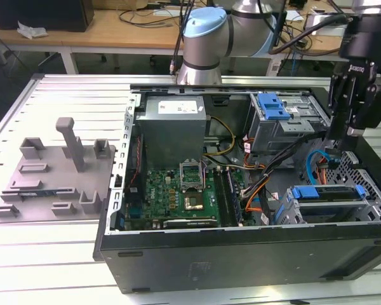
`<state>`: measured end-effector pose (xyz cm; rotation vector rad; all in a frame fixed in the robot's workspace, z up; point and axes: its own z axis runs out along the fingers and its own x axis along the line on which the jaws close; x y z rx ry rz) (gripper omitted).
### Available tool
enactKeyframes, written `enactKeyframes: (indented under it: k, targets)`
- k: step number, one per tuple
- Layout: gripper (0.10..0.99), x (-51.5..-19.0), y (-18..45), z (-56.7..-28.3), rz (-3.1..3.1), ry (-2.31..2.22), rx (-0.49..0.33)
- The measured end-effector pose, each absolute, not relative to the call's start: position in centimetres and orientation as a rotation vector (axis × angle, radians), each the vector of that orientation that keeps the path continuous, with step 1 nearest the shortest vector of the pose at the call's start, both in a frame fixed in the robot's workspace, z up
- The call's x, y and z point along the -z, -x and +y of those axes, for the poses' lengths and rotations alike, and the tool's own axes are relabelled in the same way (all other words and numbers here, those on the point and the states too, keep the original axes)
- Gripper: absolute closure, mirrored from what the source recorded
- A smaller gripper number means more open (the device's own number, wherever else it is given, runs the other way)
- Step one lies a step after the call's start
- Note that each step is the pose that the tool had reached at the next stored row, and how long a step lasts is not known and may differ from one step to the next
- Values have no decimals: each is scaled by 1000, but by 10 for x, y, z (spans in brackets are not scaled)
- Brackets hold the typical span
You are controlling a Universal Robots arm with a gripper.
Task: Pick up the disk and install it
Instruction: 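Insert the first disk wire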
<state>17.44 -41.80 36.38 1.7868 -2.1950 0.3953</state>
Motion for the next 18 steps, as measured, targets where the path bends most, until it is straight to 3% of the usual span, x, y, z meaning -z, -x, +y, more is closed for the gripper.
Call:
enactKeyframes:
  k: [5, 15, 17, 18]
  targets:
    - [584, -358, -177, -404, -2173, -1769, -423]
    - [584, -347, -187, -404, -2134, -1748, -424]
    - [667, -347, -187, -403, -2133, -1747, -426]
    - [667, -347, -187, -403, -2132, -1746, -426]
